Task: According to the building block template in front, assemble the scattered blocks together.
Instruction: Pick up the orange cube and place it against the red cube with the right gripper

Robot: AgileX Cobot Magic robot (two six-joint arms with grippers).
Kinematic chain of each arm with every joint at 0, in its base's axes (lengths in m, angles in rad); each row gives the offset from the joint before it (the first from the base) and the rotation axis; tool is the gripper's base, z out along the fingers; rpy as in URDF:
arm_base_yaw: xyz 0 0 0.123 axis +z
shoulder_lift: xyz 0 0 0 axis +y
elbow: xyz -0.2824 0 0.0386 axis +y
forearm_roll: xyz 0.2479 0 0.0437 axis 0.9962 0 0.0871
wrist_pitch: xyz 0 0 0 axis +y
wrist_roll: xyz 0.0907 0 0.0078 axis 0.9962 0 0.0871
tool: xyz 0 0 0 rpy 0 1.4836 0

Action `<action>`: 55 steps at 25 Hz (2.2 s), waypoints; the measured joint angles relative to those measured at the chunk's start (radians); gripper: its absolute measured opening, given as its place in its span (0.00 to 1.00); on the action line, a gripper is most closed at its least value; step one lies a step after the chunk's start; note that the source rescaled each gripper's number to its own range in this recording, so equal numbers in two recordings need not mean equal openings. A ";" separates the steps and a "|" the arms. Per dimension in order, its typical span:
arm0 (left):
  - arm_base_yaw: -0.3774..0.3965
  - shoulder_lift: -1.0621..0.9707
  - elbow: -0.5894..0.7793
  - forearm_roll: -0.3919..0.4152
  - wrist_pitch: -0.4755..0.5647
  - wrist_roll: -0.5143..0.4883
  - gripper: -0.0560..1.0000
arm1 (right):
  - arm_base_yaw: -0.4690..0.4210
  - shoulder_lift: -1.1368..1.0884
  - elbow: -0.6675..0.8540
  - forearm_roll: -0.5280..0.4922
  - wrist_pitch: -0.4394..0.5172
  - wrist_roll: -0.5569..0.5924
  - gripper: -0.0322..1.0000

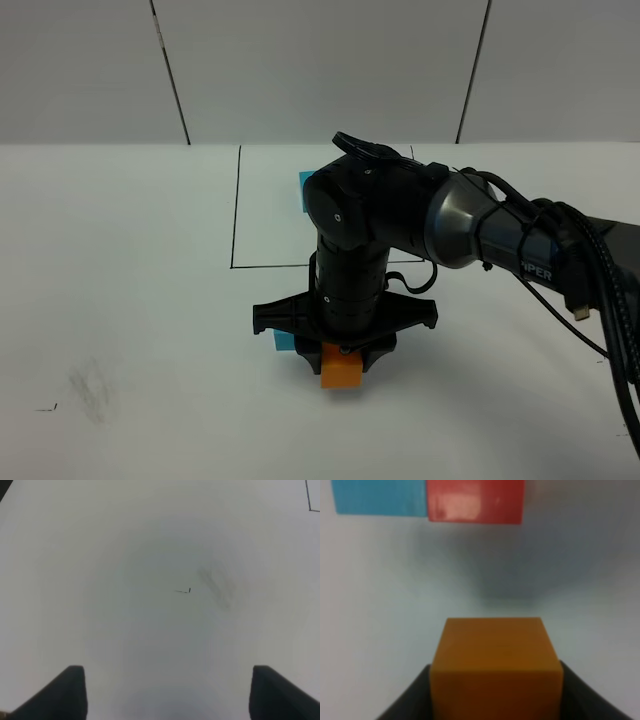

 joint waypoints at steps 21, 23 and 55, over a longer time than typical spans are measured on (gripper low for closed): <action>0.000 0.000 0.000 0.000 0.000 0.000 0.63 | 0.005 0.101 -0.001 -0.050 -0.102 0.037 0.03; 0.000 0.000 0.000 0.000 0.000 0.000 0.63 | 0.005 0.105 -0.001 -0.050 -0.121 0.037 0.03; 0.000 0.000 0.000 0.026 0.000 0.000 0.63 | 0.016 0.115 -0.001 -0.075 -0.182 0.059 0.03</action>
